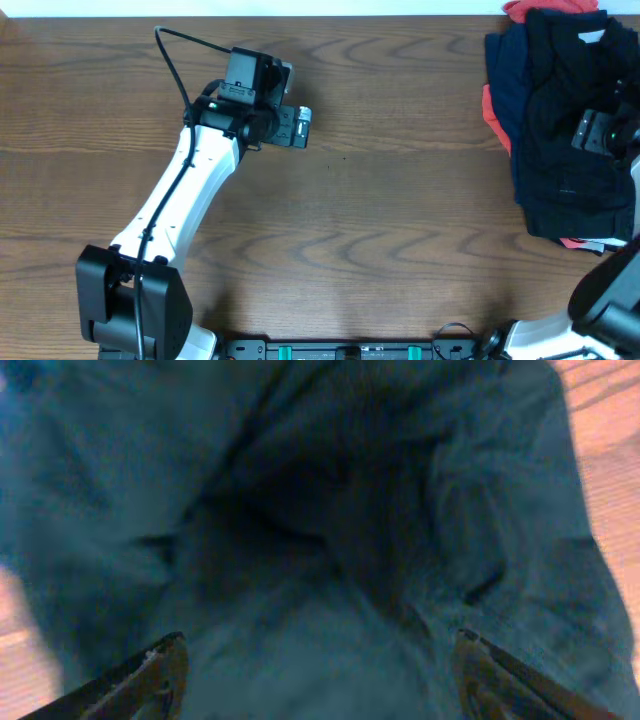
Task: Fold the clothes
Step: 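Reach the right gripper to the clothes stack and grasp the black shorts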
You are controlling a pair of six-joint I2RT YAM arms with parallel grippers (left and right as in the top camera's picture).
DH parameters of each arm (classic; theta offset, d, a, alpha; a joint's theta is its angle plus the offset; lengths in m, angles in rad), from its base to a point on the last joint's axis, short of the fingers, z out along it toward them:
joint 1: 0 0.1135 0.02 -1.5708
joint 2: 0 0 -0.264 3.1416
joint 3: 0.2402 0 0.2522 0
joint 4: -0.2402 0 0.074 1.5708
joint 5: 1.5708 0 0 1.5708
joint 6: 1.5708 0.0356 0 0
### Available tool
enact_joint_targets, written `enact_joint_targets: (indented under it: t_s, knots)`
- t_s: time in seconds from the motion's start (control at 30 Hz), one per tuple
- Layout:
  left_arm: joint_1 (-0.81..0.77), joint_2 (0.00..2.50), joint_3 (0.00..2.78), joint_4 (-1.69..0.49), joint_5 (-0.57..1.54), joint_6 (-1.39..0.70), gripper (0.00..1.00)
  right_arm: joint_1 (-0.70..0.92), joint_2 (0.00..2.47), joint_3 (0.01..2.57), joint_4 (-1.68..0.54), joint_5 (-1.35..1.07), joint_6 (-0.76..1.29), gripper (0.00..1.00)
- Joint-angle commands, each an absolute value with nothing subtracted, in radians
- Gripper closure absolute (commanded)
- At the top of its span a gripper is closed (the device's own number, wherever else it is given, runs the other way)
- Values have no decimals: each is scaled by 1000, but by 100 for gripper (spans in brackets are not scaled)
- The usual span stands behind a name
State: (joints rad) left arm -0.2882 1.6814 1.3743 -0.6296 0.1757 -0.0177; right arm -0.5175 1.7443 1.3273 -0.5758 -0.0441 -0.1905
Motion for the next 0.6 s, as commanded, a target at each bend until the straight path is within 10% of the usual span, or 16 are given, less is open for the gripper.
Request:
enact_joint_targets:
  t_s: [0.0, 0.27, 0.37, 0.43, 0.57]
  knots:
    - [-294, 1665, 1390, -632, 138, 0, 2, -553, 1803, 1346, -537, -41, -245, 19]
    - [-294, 1665, 1390, -638, 137, 0, 1, -586, 1914, 1346, -458, -57, -252, 28]
    - [-294, 1665, 1390, -638, 137, 0, 4, -586, 1945, 1346, -457, -58, -252, 69]
    - [-294, 1665, 1390, -635, 137, 0, 25, -585, 1947, 1346, -455, -62, -251, 97]
    - [-291, 1664, 1390, -614, 136, 0, 48, -585, 1920, 1357, -442, -63, -239, 99]
